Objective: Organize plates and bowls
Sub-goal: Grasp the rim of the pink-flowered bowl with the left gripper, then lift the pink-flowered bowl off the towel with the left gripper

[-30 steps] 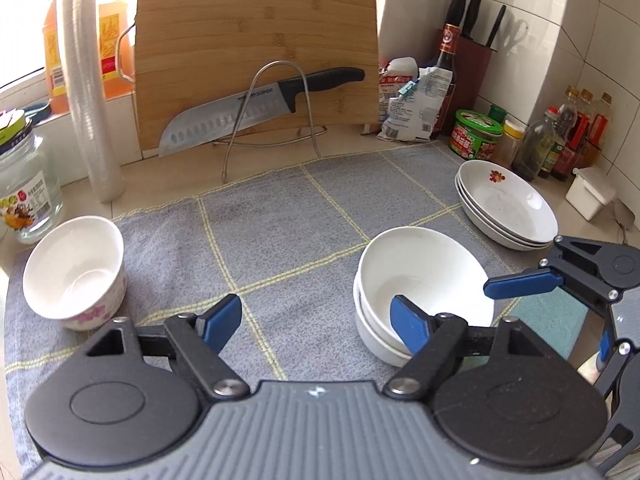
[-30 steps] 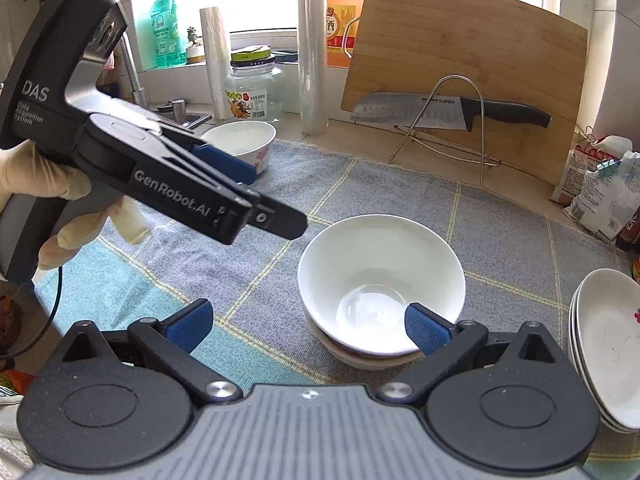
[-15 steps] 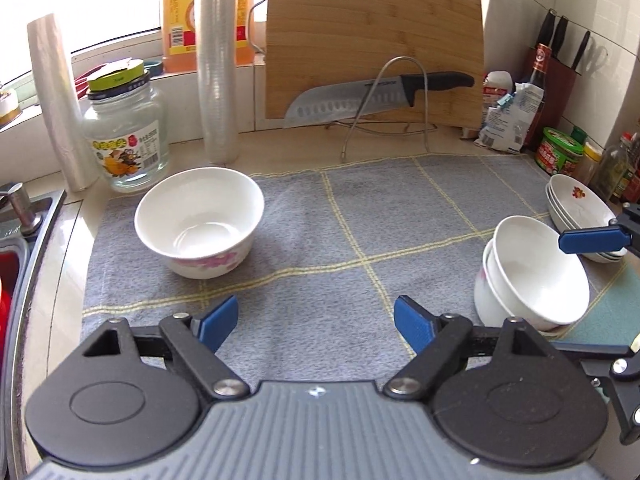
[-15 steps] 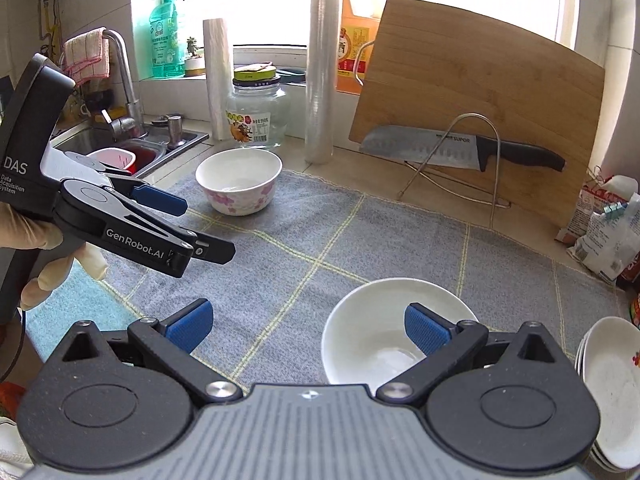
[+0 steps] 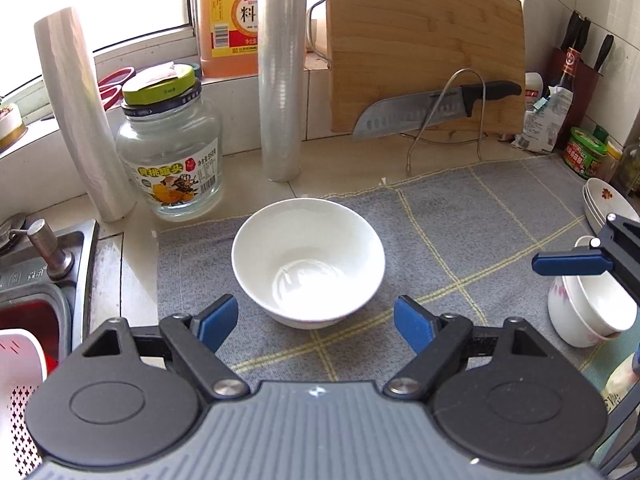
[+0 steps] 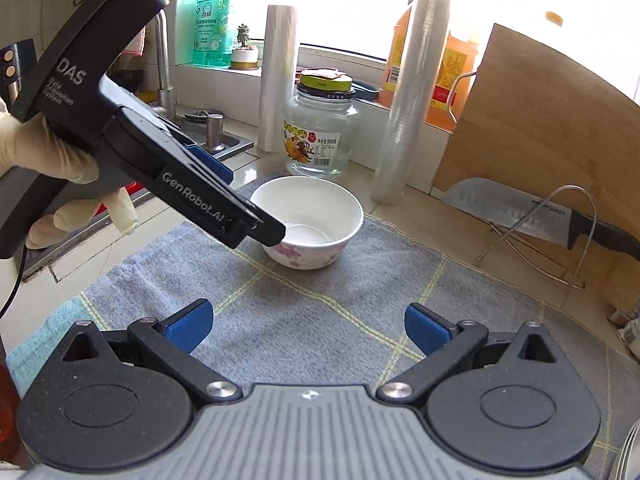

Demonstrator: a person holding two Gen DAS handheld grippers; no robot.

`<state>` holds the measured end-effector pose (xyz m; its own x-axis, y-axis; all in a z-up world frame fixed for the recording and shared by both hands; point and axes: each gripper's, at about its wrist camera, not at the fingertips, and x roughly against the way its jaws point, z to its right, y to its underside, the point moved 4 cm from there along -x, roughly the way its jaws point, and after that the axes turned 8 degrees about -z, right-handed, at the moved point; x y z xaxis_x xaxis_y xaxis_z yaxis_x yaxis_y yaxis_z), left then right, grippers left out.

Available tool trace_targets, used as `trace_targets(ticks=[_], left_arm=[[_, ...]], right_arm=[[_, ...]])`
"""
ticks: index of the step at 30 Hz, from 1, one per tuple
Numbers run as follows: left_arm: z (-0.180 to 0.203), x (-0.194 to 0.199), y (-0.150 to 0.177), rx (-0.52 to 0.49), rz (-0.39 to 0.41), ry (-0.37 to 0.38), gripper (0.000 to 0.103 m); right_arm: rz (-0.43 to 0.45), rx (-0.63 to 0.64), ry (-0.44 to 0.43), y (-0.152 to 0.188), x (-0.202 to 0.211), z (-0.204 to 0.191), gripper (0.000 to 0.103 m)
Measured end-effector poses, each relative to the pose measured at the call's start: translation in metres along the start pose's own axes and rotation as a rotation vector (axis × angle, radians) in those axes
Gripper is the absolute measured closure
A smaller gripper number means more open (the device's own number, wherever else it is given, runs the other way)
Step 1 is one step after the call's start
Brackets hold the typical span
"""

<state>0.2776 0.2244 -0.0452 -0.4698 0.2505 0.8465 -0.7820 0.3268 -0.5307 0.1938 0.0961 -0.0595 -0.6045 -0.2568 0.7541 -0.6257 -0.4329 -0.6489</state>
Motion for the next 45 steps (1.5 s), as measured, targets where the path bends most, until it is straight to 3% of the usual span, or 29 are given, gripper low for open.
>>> trace_targets(ticks=[8,25,33,45], left_arm=[[-0.020,-0.031,-0.027,-0.049,-0.073,0.020,0.019],[-0.029,-0.065,-0.058,-0.122,-0.135,0.080,0.027],[-0.032,-0.073,-0.058,-0.152,-0.175,0.101,0.028],[-0.027,-0.076,-0.057,-0.191,-0.199,0.133,0.039]], right_arm=[[0.017,-0.044,0.036,-0.028,-0.035,-0.007,0.000],[0.006,-0.087,-0.041,-0.042,-0.070,0.006,0.000],[-0.012,-0.078,-0.060,-0.049,-0.088,0.008,0.000],[-0.016,-0.031,-0.063,-0.053,-0.097,0.004,0.002]])
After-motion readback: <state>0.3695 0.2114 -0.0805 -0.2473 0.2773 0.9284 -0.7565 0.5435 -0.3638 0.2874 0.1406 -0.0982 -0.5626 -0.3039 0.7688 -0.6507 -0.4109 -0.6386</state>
